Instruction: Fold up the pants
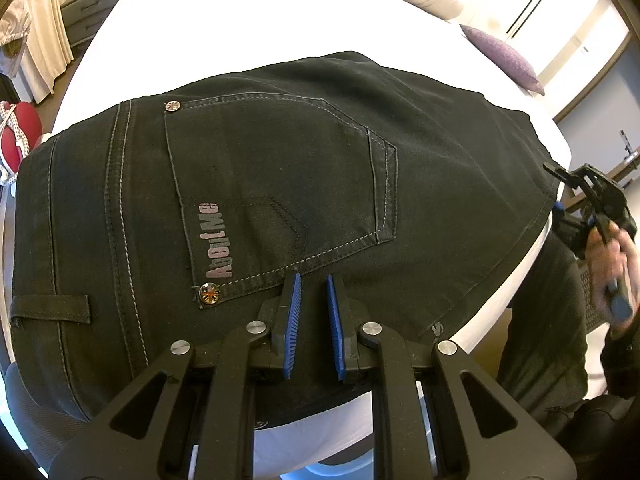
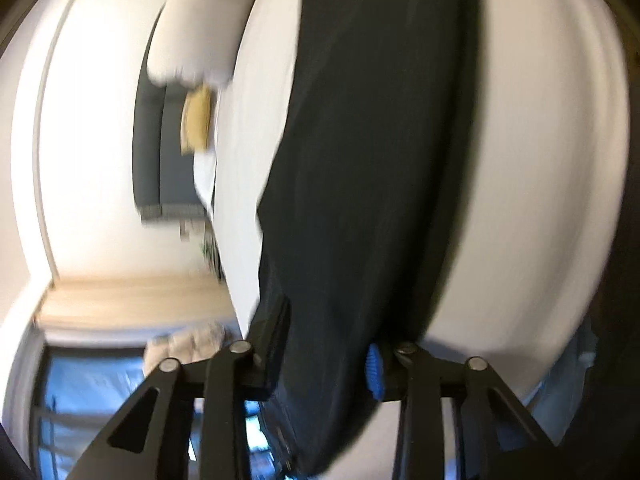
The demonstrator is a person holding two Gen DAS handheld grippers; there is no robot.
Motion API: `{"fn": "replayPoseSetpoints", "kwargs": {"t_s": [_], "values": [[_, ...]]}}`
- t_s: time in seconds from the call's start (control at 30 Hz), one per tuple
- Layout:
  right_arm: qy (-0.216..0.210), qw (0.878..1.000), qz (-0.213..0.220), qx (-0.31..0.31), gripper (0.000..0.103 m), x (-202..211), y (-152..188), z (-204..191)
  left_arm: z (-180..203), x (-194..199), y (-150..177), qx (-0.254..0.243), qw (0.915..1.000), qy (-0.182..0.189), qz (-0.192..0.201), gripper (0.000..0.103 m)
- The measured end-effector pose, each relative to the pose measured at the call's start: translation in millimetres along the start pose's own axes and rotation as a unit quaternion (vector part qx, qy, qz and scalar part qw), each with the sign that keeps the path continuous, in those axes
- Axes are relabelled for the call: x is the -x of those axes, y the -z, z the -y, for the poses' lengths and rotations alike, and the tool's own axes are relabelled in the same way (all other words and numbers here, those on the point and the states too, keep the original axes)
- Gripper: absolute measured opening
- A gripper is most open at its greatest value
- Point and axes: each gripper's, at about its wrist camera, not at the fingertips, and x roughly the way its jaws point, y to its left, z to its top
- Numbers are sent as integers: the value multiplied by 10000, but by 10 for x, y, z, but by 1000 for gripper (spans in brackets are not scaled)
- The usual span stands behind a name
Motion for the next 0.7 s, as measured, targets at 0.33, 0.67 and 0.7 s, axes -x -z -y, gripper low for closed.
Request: {"fn": "replayPoseSetpoints", "kwargs": {"t_s": [0.33, 0.67, 0.7], "values": [[532, 9955, 773, -118, 2, 390, -528, 205, 41, -15, 0, -50, 10000, -65, -31, 13], [1519, 9679, 1966, 373, 29, 1007, -583, -169, 2, -37, 26, 9, 10000, -11, 0, 13], [1481, 9680, 1893, 718, 29, 974, -553, -336, -7, -38, 31, 15, 10000, -5, 4, 13]]}}
